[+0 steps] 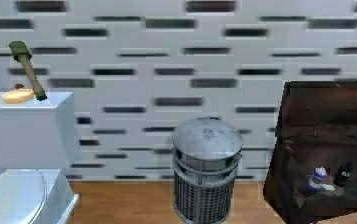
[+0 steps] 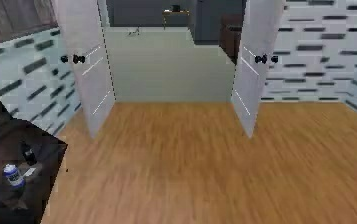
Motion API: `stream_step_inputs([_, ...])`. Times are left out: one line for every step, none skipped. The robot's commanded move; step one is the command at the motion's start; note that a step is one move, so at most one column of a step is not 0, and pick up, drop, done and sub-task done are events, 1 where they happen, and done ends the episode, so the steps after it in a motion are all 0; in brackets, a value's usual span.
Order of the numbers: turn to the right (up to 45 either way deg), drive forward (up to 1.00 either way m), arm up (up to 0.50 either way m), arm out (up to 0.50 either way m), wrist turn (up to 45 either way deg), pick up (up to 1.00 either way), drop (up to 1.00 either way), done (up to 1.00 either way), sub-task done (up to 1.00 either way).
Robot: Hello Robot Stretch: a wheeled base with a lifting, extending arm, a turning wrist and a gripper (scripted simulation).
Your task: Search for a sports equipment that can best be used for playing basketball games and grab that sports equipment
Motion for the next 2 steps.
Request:
stream_step_inputs([45.0,0.0,0.0,0.0,0.0,0.0,0.0,0.0,0.0])
stream_step_inputs([36.0,0.0,0.0,0.0,0.0,0.0,0.0,0.0,0.0])
